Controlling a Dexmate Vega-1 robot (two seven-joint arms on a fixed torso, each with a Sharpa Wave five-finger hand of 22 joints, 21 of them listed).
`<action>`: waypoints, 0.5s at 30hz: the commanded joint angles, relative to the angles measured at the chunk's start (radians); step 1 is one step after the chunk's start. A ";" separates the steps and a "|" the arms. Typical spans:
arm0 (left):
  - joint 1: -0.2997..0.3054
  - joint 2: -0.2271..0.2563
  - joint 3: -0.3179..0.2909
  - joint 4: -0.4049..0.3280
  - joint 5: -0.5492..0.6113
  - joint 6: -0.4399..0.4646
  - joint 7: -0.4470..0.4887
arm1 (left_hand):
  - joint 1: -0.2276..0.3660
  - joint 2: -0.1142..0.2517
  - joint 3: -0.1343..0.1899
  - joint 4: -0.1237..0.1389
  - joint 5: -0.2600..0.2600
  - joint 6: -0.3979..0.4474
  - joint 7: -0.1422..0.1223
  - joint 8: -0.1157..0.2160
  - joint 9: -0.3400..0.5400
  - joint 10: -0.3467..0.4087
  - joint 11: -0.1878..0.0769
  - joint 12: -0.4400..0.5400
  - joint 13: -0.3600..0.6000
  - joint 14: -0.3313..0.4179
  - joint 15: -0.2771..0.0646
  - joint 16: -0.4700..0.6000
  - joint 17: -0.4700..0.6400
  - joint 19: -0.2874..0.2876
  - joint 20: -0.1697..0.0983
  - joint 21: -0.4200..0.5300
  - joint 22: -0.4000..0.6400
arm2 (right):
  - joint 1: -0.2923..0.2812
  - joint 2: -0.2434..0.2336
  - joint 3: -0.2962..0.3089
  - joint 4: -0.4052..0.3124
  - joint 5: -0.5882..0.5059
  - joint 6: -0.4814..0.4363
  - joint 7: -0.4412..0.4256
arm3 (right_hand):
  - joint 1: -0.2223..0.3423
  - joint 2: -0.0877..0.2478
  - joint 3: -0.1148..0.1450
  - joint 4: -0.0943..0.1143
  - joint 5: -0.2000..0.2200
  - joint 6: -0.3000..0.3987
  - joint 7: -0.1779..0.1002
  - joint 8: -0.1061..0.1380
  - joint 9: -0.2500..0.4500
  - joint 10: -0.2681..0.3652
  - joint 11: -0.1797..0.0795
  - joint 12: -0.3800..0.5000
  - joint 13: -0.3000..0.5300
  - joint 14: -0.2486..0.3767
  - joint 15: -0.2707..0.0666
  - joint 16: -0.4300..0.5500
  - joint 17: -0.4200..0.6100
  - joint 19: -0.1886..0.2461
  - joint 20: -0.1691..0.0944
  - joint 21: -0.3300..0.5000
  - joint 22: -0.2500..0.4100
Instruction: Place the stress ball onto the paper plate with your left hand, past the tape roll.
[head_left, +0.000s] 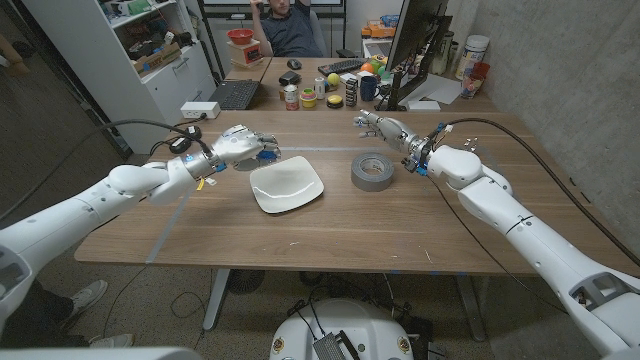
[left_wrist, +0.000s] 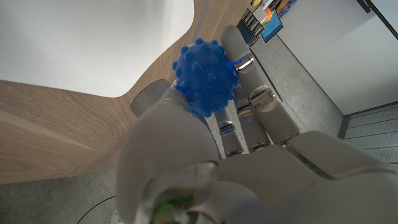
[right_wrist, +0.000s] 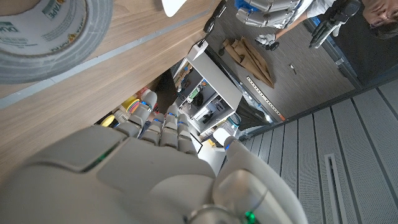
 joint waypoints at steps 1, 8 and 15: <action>-0.069 -0.054 0.102 0.119 -0.042 -0.011 -0.071 | 0.007 0.000 0.004 0.003 0.003 0.012 0.002 0.010 0.005 0.094 -0.080 0.006 -0.003 0.179 -0.253 -0.008 0.000 -0.008 -0.022 -0.003 0.001 | 0.031 -0.022 -0.017 -0.008 -0.024 -0.041 -0.010 | 0.002 0.047 0.000 -0.005 0.006 0.008 -0.020 0.005 0.003 0.004 0.001 0.003 0.003 0.010 0.021 -0.001 -0.002 0.005 -0.035 -0.004 0.003; -0.090 -0.070 0.137 0.163 -0.061 -0.019 -0.085 | 0.006 0.000 0.003 0.004 0.002 0.014 0.002 0.012 0.007 0.100 -0.083 0.005 -0.005 0.185 -0.253 -0.014 -0.003 -0.010 -0.021 -0.006 0.001 | 0.045 -0.029 -0.022 -0.005 -0.030 -0.051 -0.014 | 0.003 0.045 0.000 -0.006 0.006 0.011 -0.033 0.005 0.003 0.003 0.001 0.002 0.003 0.013 0.024 -0.002 -0.002 0.007 -0.031 -0.008 0.003; -0.123 -0.105 0.178 0.235 -0.081 -0.047 -0.071 | 0.006 -0.001 0.003 0.005 0.002 0.021 0.009 0.016 0.008 0.111 -0.086 0.004 -0.011 0.191 -0.253 -0.022 -0.006 -0.010 -0.020 -0.009 0.001 | 0.063 -0.030 -0.031 0.010 -0.030 -0.048 -0.005 | 0.004 0.042 0.000 -0.007 0.006 0.012 -0.046 0.005 0.004 -0.001 0.005 0.000 0.003 0.015 0.036 -0.003 -0.002 0.005 -0.023 -0.013 0.003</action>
